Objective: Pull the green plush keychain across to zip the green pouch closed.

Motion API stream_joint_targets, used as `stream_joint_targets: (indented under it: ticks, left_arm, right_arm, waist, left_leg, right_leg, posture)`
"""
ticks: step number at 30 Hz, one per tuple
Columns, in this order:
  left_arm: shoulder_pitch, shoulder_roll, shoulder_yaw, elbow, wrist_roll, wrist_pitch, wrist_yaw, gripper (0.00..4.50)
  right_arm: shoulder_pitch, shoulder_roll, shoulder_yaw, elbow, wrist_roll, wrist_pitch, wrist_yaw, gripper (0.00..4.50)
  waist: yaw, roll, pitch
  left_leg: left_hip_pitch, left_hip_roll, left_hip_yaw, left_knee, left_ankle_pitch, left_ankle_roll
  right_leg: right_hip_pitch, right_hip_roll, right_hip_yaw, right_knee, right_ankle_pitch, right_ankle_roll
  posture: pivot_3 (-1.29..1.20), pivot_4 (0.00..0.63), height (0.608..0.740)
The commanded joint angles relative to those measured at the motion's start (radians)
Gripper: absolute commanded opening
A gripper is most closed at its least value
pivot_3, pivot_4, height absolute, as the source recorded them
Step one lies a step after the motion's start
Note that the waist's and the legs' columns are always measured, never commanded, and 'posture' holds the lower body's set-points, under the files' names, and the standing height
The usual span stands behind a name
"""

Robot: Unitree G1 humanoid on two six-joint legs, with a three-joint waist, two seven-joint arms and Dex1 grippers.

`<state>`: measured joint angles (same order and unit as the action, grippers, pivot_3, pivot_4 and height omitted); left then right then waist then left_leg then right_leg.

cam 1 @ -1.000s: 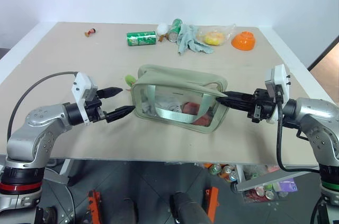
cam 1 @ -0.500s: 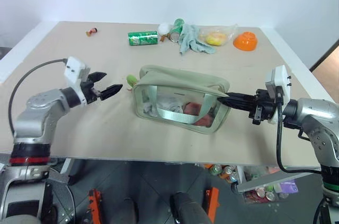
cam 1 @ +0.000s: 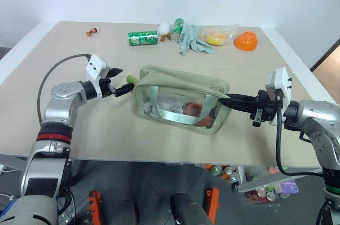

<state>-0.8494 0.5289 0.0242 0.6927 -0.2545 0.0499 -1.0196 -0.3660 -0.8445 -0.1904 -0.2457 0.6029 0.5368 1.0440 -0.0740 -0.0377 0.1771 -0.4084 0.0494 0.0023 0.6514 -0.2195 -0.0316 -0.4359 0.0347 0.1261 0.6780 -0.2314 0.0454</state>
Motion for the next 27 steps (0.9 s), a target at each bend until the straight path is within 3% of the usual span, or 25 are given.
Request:
stream_joint_targets:
  ticks: [1, 10, 11, 20, 27]
  left_arm:
    - [-0.063, -0.011, 0.002, 0.053, 0.016, -0.066, -0.034, 3.29]
    - [-0.088, -0.024, 0.015, 0.101, 0.02, -0.115, -0.066, 0.16]
    - [-0.086, -0.022, 0.023, 0.093, 0.012, -0.112, -0.063, 0.03]
    - [-0.075, 0.003, 0.122, -0.147, -0.107, 0.038, -0.014, 0.03]
    - [-0.085, -0.033, 0.084, -0.376, -0.162, 0.183, 0.005, 0.03]
  right_arm:
    - [-0.006, -0.016, -0.019, -0.034, 0.001, -0.01, -0.005, 0.0]
    - [-0.008, -0.018, -0.019, -0.032, -0.006, -0.017, -0.006, 0.0]
    - [-0.008, -0.018, -0.018, -0.031, -0.007, -0.018, -0.005, 0.0]
    - [-0.016, -0.02, -0.012, -0.02, -0.016, -0.024, 0.001, 0.0]
    - [-0.029, -0.012, 0.003, -0.011, -0.025, -0.025, 0.004, 0.0]
  waist:
    - [-0.001, 0.0, 0.0]
    - [-0.001, 0.0, 0.0]
    - [-0.001, 0.0, 0.0]
    - [-0.001, 0.0, 0.0]
    - [-0.001, 0.0, 0.0]
  left_leg:
    - [0.0, 0.0, 0.0, 0.0, 0.0, 0.0]
    - [0.0, 0.0, 0.0, 0.0, 0.0, 0.0]
    - [0.0, 0.0, -0.001, 0.0, 0.0, 0.0]
    - [-0.001, 0.0, -0.001, 0.0, 0.0, 0.0]
    - [0.0, 0.0, -0.001, 0.0, 0.0, 0.0]
  right_leg:
    - [0.0, 0.0, 0.0, 0.0, 0.0, 0.0]
    - [0.0, 0.0, 0.0, 0.0, 0.0, 0.0]
    - [0.0, 0.0, 0.0, 0.0, 0.0, 0.0]
    - [0.0, 0.0, 0.0, 0.0, 0.0, 0.001]
    - [0.0, 0.0, 0.0, 0.0, 0.0, 0.001]
  posture:
    - [0.0, 0.15, 0.74]
    - [0.0, 0.15, 0.74]
    - [0.0, 0.15, 0.74]
    - [0.0, 0.15, 0.74]
    - [0.0, 0.15, 0.74]
